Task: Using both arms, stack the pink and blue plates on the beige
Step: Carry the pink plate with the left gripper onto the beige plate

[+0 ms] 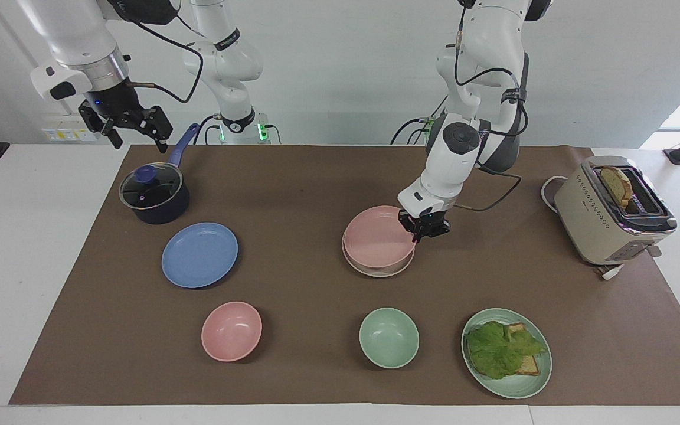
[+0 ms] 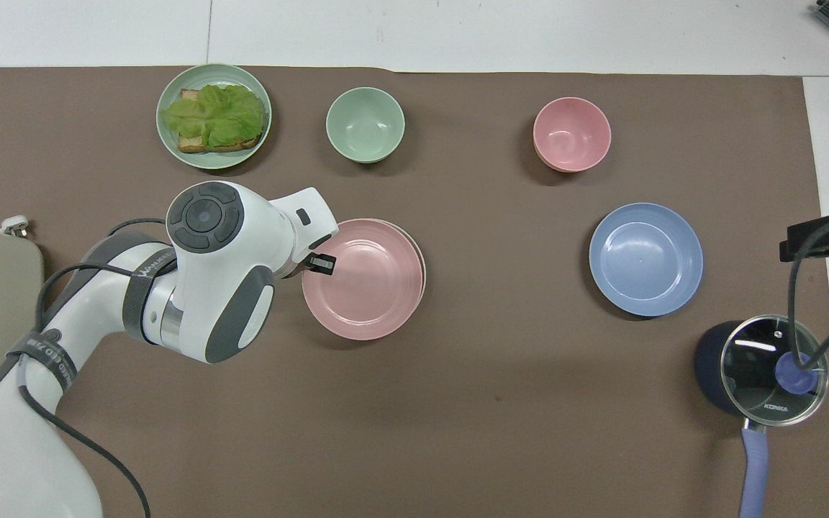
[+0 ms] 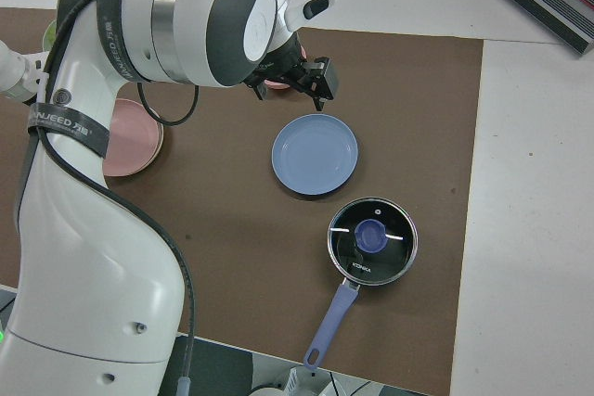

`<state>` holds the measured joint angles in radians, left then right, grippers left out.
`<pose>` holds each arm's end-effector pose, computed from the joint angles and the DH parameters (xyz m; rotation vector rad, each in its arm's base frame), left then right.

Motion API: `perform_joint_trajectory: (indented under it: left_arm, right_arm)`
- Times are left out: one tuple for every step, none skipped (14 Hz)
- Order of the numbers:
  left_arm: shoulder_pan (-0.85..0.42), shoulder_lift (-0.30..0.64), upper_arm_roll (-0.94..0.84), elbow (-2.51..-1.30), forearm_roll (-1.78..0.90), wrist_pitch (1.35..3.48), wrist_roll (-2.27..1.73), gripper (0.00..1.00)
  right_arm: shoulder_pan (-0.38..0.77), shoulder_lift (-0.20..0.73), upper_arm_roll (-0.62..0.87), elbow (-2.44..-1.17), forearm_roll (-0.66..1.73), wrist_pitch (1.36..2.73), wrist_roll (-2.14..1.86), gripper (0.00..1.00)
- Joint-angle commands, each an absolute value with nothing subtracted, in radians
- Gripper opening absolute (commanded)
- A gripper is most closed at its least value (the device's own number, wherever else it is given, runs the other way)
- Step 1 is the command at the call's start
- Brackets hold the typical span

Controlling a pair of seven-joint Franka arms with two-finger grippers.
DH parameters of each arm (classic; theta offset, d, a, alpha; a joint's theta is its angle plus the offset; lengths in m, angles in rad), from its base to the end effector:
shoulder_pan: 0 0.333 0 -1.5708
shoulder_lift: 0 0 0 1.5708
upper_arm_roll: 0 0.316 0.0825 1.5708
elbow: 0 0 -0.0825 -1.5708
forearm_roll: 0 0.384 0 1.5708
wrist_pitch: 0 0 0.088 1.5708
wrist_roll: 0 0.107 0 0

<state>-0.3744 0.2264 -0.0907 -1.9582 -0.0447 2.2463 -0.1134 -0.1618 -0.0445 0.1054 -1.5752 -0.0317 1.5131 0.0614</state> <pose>0.5430 -0.2716 0.3679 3.0297 -0.4919 0.0673 0.5340 -0.0323 0.6416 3.0996 -0.1854 -0.0276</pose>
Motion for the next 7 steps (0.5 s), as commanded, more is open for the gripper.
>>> perform_joint_trajectory:
  left_arm:
    - [-0.390, 0.206, -0.077, -1.990, -0.060, 2.273, -0.123, 0.00]
    - [-0.390, 0.204, -0.077, -1.994, -0.072, 2.273, -0.123, 0.00]
    - [-0.391, 0.201, -0.075, -1.996, -0.090, 2.273, -0.123, 0.00]
    - [-0.390, 0.201, -0.075, -1.997, -0.113, 2.273, -0.127, 0.15]
    - [-0.388, 0.202, -0.075, -1.996, -0.139, 2.276, -0.135, 0.37]
    - [-0.387, 0.204, -0.075, -1.990, -0.150, 2.279, -0.146, 0.51]
    - [-0.384, 0.207, -0.075, -1.982, -0.150, 2.278, -0.147, 0.67]
  right_arm:
    - [-0.170, -0.069, 0.107, -1.603, -0.026, 1.531, 0.066, 1.00]
    - [-0.170, -0.069, 0.107, -1.603, -0.026, 1.531, 0.066, 1.00]
    - [-0.170, -0.069, 0.107, -1.603, -0.026, 1.531, 0.066, 1.00]
    - [-0.170, -0.069, 0.107, -1.603, -0.026, 1.529, 0.071, 1.00]
    - [-0.170, -0.069, 0.107, -1.603, -0.026, 1.529, 0.072, 1.00]
    - [-0.170, -0.069, 0.107, -1.605, -0.025, 1.529, 0.072, 1.00]
    - [-0.169, -0.069, 0.107, -1.605, -0.026, 1.528, 0.074, 1.00]
